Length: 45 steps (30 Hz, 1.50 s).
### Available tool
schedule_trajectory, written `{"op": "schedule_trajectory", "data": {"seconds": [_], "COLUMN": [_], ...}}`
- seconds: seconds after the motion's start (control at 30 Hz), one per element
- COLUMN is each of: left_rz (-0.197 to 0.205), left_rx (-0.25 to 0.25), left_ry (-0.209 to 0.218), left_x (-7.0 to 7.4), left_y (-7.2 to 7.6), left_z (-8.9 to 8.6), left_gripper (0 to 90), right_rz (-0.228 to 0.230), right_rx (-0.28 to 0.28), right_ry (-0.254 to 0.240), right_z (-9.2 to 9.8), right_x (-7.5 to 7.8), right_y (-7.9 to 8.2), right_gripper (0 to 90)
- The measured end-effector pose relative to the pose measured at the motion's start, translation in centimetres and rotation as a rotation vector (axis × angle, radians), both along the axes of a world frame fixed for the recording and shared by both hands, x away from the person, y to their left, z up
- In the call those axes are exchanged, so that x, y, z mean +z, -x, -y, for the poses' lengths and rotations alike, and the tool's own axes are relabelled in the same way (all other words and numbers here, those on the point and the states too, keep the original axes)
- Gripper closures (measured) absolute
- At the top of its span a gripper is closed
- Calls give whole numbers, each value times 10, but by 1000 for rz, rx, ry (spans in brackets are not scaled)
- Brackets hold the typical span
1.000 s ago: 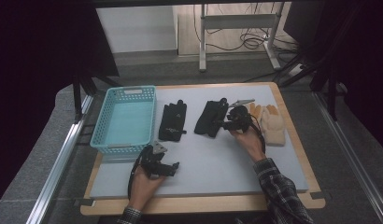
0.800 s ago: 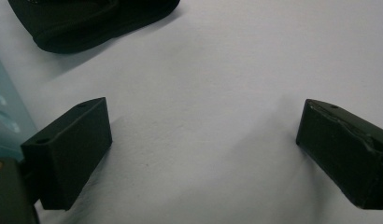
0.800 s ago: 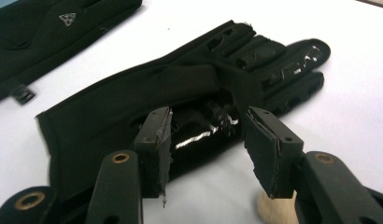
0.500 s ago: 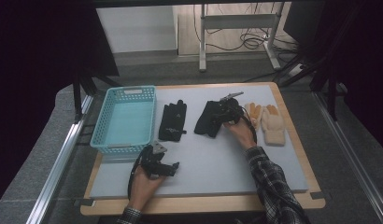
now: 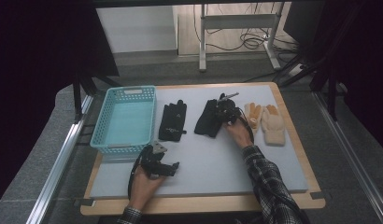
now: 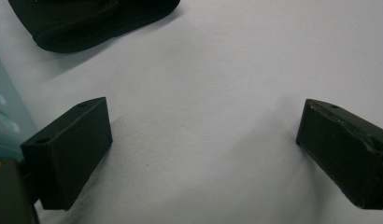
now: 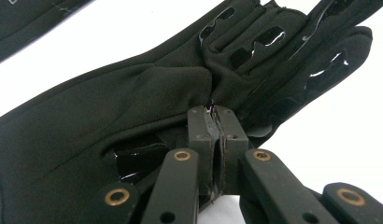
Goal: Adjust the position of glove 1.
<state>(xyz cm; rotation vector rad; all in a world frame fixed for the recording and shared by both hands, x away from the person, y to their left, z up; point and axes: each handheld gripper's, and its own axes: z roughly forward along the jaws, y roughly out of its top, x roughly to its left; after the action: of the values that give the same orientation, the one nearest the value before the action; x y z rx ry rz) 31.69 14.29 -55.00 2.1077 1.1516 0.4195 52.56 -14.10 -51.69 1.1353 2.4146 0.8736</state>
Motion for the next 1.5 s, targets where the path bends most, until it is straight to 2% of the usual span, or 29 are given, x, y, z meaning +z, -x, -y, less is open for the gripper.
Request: {"op": "schedule_trajectory", "data": {"seconds": [0.07,0.23,0.57,0.77,0.93,1.07,1.13,1.23,1.4,1.5], "left_rz": [0,0,1,2,2,5,4,4,4,2], "left_rx": [0,1,-1,-1,-1,0,0,0,2,0], "left_ry": [0,0,-3,-2,-3,-1,-2,-2,0,-3], "left_x": [0,0,0,0,0,0,0,0,0,0], "left_y": [0,0,0,0,0,0,0,0,0,0], "left_z": [0,0,0,0,0,0,0,0,0,0], "left_gripper": [38,38,39,40,40,41,41,41,41,41], "right_rz": [0,14,16,38,41,31,28,10,4,-13], "right_rx": [5,30,105,162,205,228,227,230,230,226], "right_ry": [-3,-37,-125,-159,-186,-231,-241,-258,-197,-193], "right_z": [1,3,3,3,5,8,8,9,7,9], "right_x": [1,14,49,65,73,78,78,71,46,31], "right_y": [0,7,36,67,99,125,132,153,166,166], "right_gripper": [862,864,863,863,863,863,863,862,859,856]}}
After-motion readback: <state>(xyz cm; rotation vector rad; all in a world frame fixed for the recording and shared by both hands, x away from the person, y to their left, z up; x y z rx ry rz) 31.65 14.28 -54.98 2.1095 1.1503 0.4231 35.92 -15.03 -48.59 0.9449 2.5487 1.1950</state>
